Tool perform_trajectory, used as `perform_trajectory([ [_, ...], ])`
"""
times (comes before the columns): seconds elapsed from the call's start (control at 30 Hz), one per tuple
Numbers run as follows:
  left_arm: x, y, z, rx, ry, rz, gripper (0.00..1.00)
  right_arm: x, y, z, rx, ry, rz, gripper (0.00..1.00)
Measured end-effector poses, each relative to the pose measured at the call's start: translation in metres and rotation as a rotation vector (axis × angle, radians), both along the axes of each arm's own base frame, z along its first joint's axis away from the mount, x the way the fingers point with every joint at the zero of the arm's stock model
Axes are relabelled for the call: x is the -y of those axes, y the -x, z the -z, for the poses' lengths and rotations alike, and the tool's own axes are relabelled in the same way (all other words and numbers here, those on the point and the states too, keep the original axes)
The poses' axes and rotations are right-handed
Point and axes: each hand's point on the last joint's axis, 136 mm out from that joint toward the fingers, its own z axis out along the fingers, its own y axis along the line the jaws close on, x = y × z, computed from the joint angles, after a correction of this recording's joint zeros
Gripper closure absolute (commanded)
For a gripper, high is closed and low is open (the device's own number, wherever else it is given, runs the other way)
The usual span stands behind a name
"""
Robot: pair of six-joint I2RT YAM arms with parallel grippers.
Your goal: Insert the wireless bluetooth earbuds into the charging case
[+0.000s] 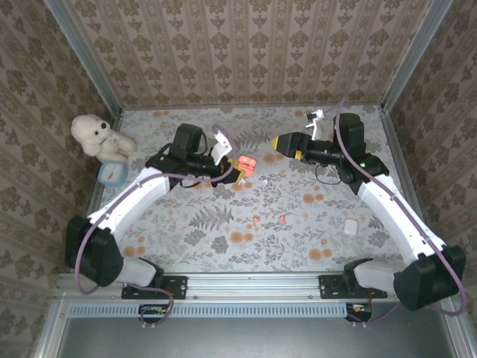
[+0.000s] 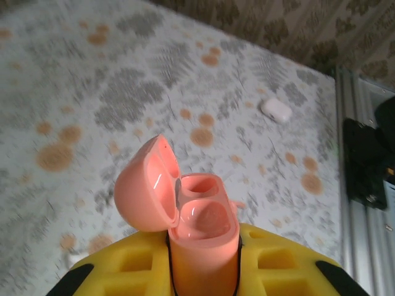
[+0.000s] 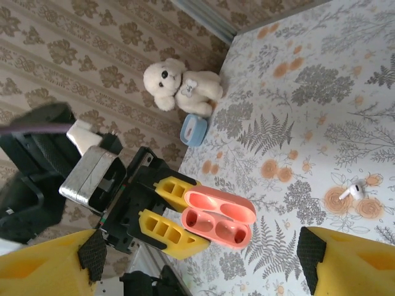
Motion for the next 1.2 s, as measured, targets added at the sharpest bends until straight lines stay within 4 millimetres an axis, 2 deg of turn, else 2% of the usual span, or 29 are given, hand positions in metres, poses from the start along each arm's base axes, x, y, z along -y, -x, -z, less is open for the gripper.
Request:
perform_trajectory([
  [0.1,-0.003,-0.001,0.001,0.114,0.058,-0.022,1.0,0.01,0.008,0.015,-0.049,0.008,0.064,0.16],
  [0.3,-0.004,-0.017,0.002,0.274,0.125,-0.098,1.0,0.03,0.023,0.083,-0.241,0.054,0.188,0.16],
  [0.37,-0.003,-0.021,-0.004,0.35,0.167,-0.115,1.0,0.034,0.03,0.101,-0.287,0.07,0.217,0.16],
  [0.47,-0.002,-0.022,-0.008,0.431,0.217,-0.14,1.0,0.04,0.039,0.118,-0.327,0.093,0.25,0.16],
  [0.87,-0.001,-0.031,-0.049,0.585,0.371,-0.202,1.0,0.049,0.05,0.141,-0.369,0.186,0.32,0.16],
  [1.07,-0.001,-0.034,-0.045,0.582,0.384,-0.22,1.0,0.05,0.053,0.148,-0.376,0.282,0.325,0.17],
  [1.2,-0.005,-0.039,-0.039,0.579,0.389,-0.261,1.0,0.044,0.054,0.151,-0.375,0.377,0.308,0.17],
])
